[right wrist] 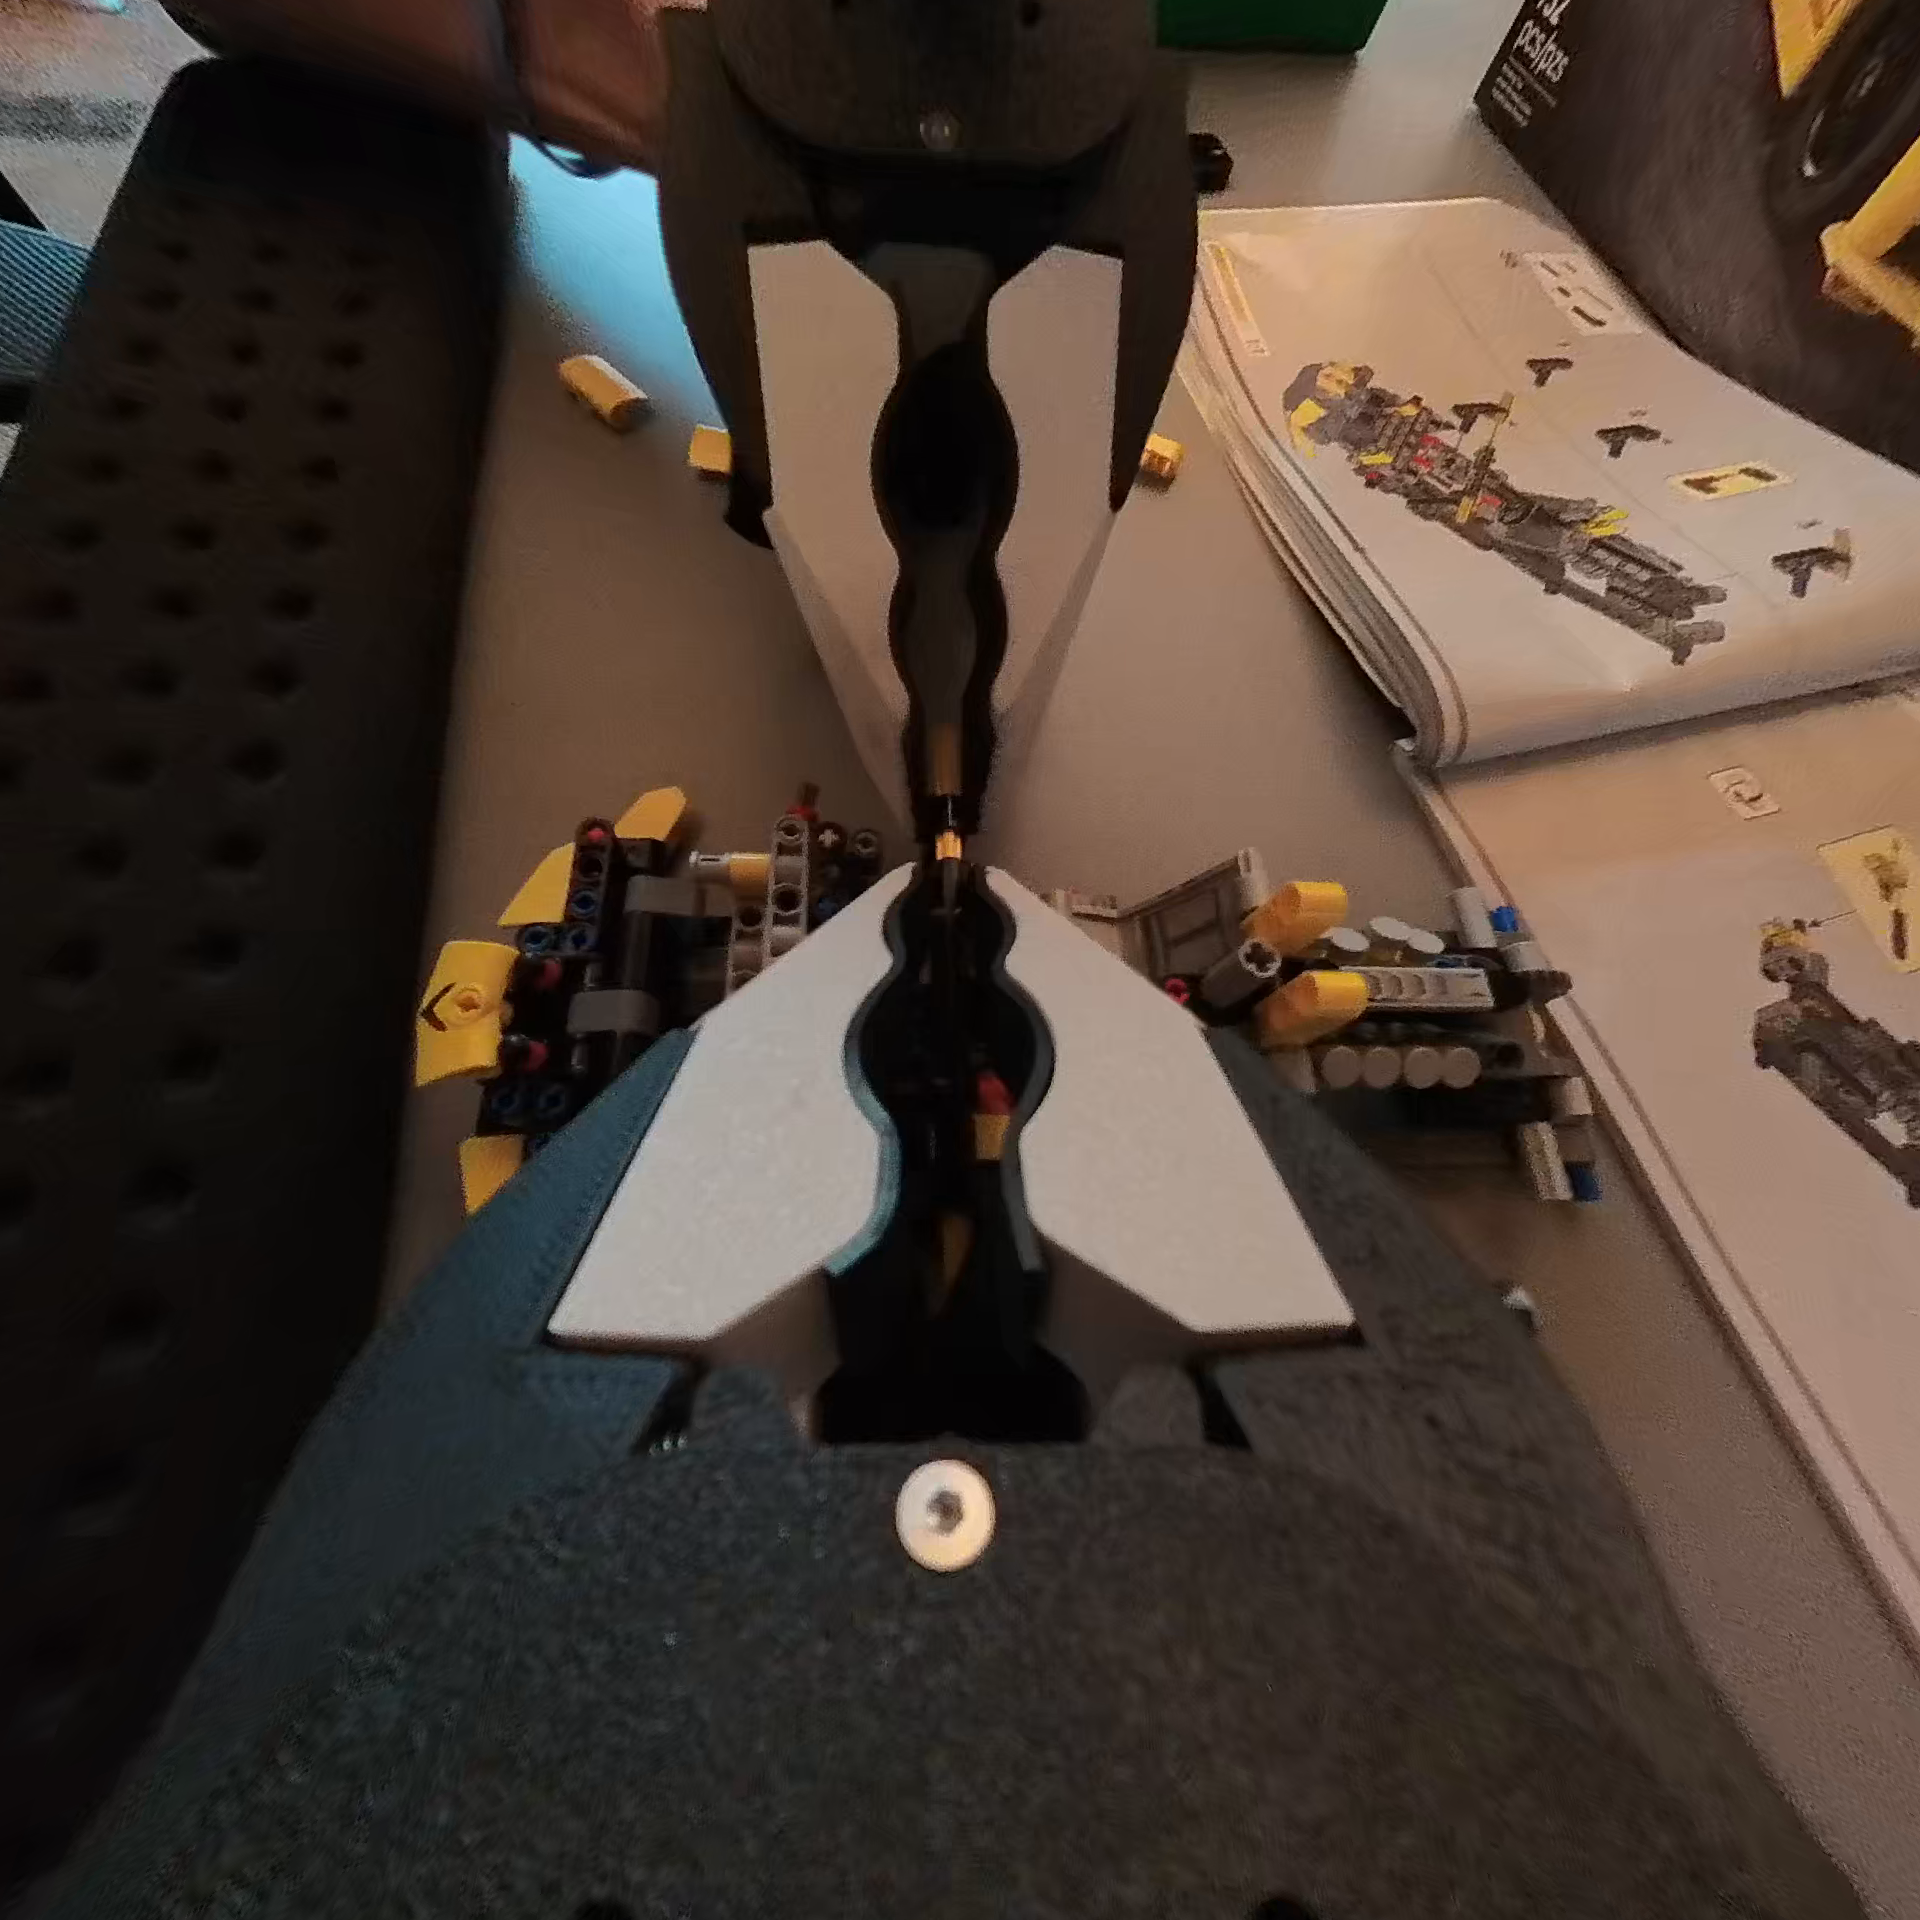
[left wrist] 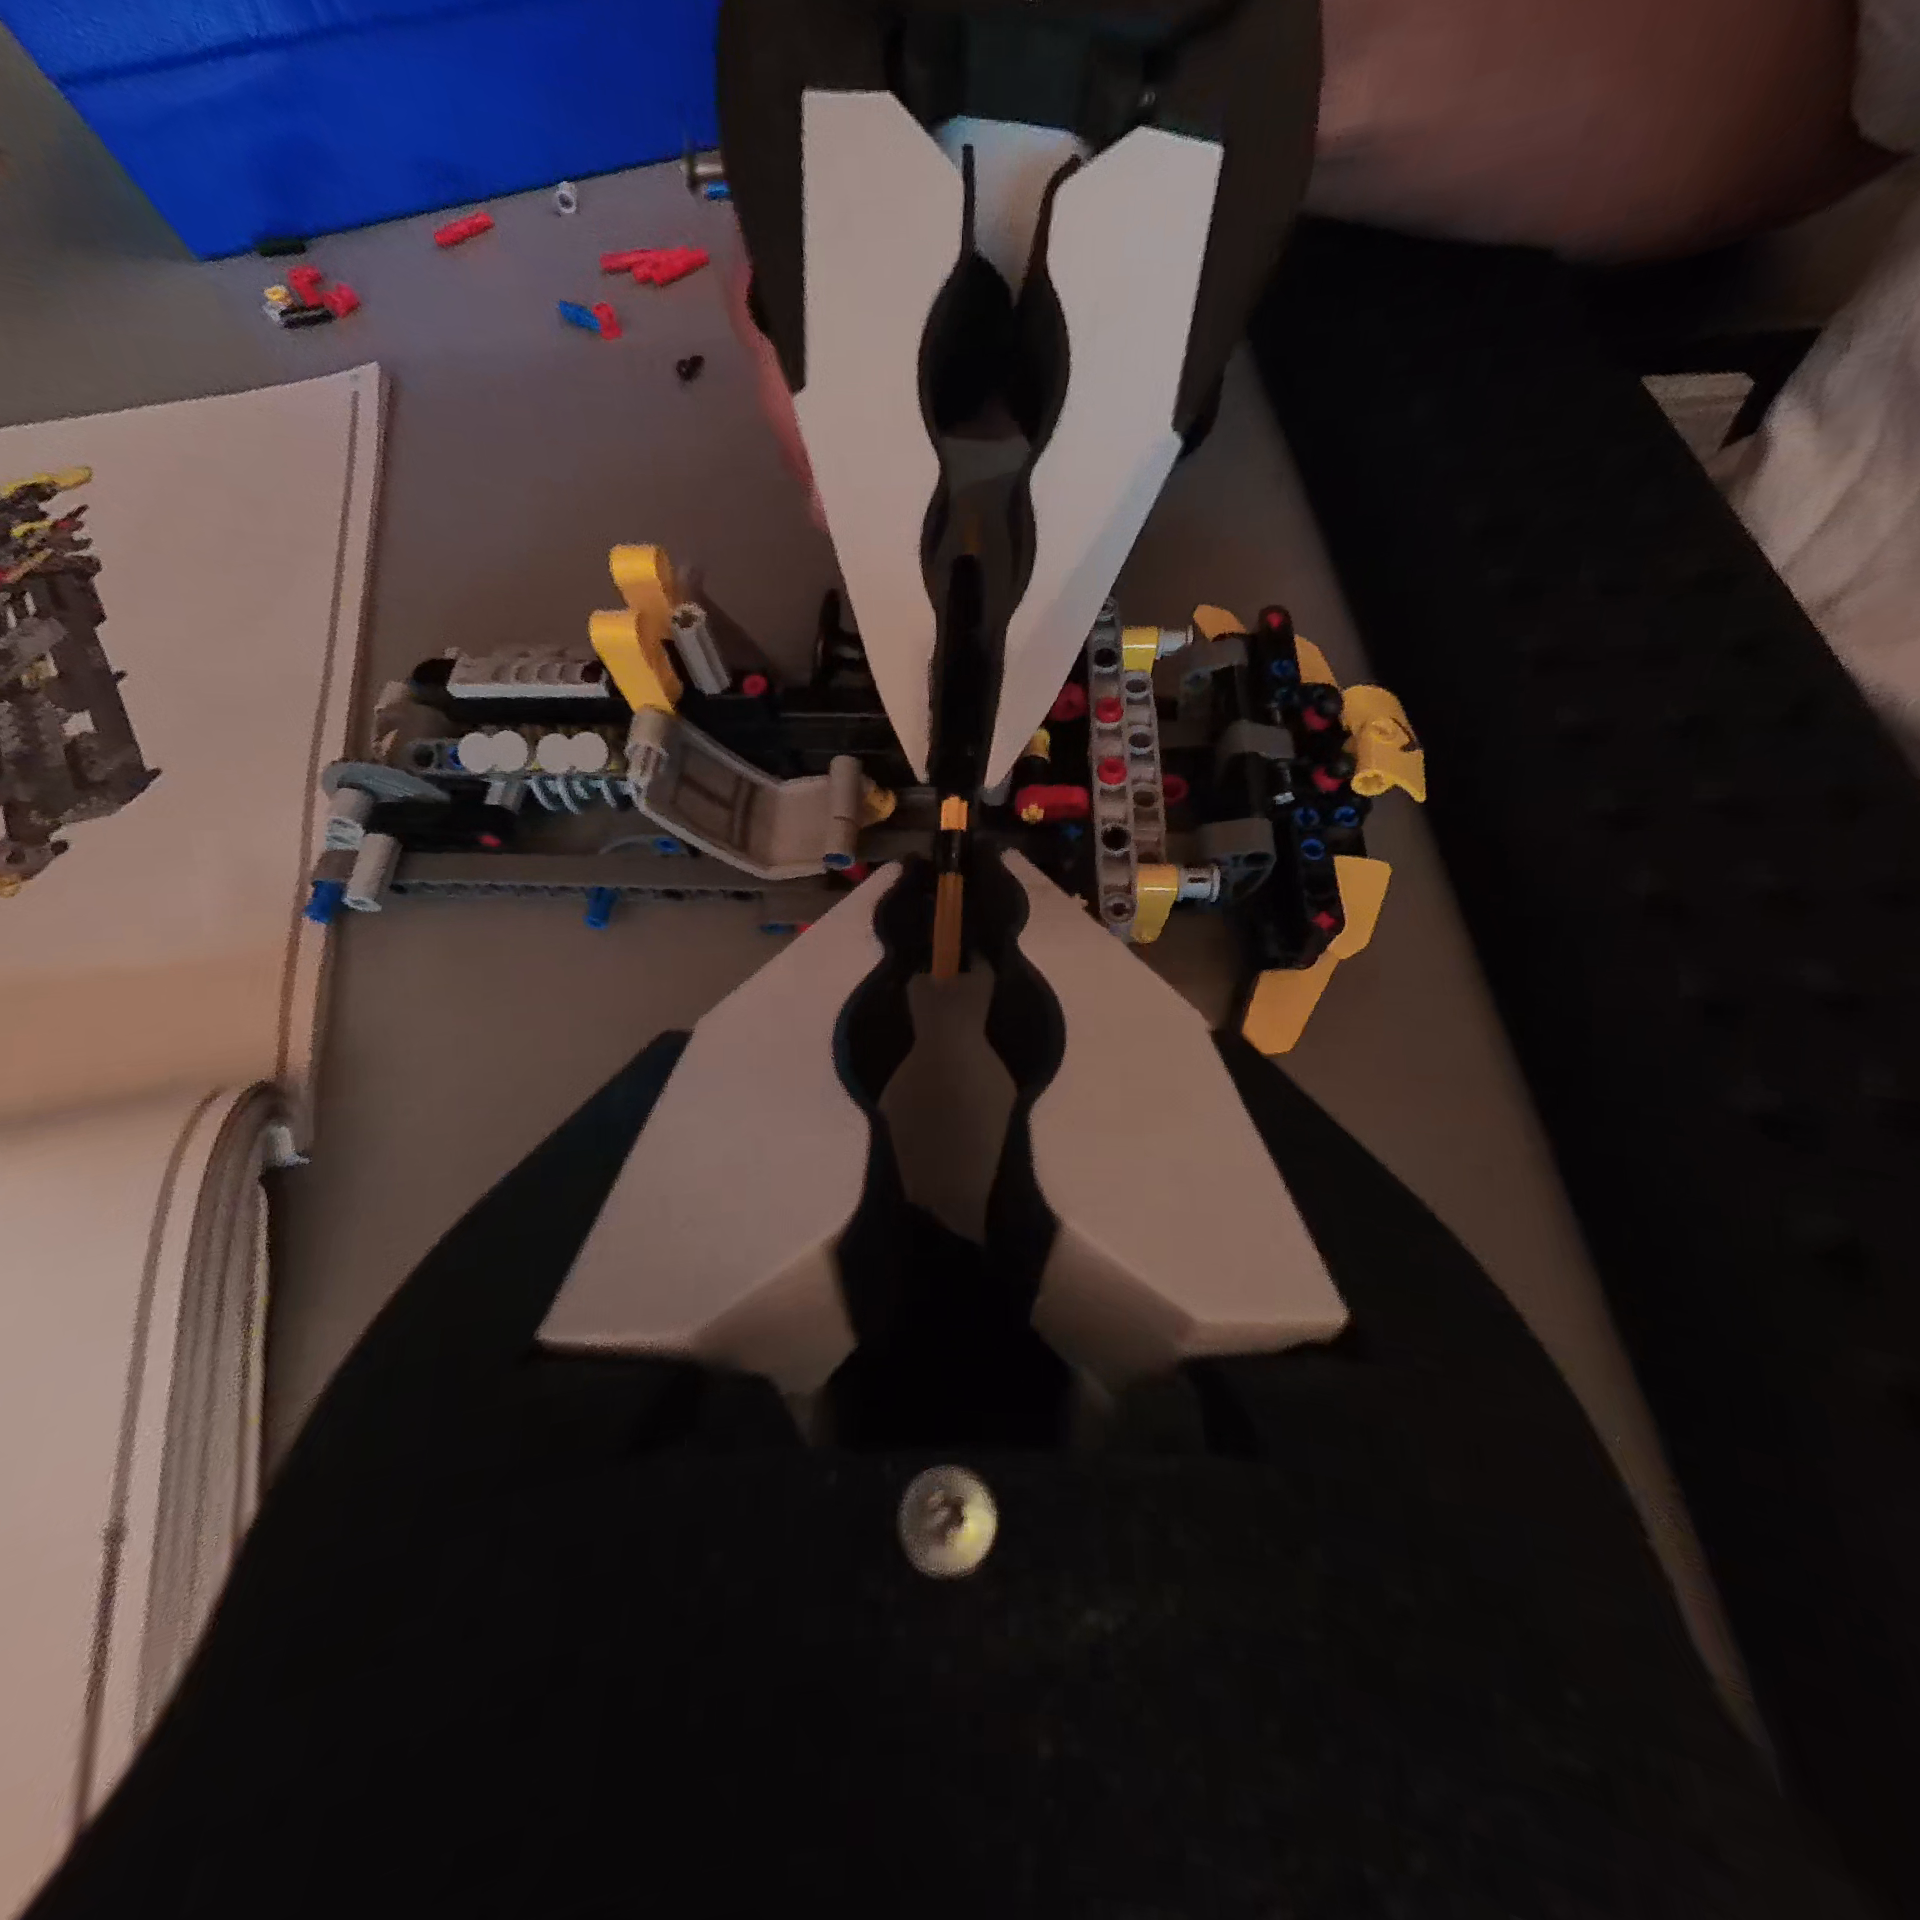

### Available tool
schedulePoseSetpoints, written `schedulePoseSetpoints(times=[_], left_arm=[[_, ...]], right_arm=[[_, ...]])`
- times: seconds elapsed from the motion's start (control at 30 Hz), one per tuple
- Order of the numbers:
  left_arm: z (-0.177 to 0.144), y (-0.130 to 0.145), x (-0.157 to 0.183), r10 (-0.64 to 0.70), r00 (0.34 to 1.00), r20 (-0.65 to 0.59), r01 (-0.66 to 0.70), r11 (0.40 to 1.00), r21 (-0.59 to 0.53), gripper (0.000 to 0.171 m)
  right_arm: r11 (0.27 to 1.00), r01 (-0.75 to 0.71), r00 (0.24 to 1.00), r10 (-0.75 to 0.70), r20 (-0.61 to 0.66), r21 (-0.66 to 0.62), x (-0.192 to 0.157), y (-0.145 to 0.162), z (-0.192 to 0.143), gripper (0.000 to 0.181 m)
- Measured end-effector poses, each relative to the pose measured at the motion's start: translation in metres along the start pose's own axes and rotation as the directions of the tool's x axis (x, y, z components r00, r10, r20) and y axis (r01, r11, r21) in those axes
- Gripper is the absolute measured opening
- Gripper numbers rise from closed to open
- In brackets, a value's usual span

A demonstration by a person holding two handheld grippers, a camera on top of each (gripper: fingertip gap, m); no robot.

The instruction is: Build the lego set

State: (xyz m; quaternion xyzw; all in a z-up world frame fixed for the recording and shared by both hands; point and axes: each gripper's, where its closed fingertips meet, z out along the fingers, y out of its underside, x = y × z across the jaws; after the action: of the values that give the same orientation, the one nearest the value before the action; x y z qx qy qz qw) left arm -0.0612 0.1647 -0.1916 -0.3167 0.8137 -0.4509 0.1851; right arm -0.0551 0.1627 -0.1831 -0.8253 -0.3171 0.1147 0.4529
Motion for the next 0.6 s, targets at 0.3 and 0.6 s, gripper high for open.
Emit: schedulePoseSetpoints(times=[0.3, 0.6], left_arm=[[0.0041, 0.0014, 0.0002, 0.174, 0.983, -0.056, -0.181, 0.97, -0.162, 0.004], [0.0063, -0.0006, 0.0012, 0.152, 0.984, -0.097, -0.168, 0.966, -0.198, 0.005]], right_arm=[[0.997, -0.037, 0.999, 0.039, 0.028, -0.062, -0.0016, 0.003, 0.0012, 0.006], [0.996, -0.054, 0.998, 0.055, 0.022, -0.066, -0.001, 0.004, -0.0001, 0.006]])
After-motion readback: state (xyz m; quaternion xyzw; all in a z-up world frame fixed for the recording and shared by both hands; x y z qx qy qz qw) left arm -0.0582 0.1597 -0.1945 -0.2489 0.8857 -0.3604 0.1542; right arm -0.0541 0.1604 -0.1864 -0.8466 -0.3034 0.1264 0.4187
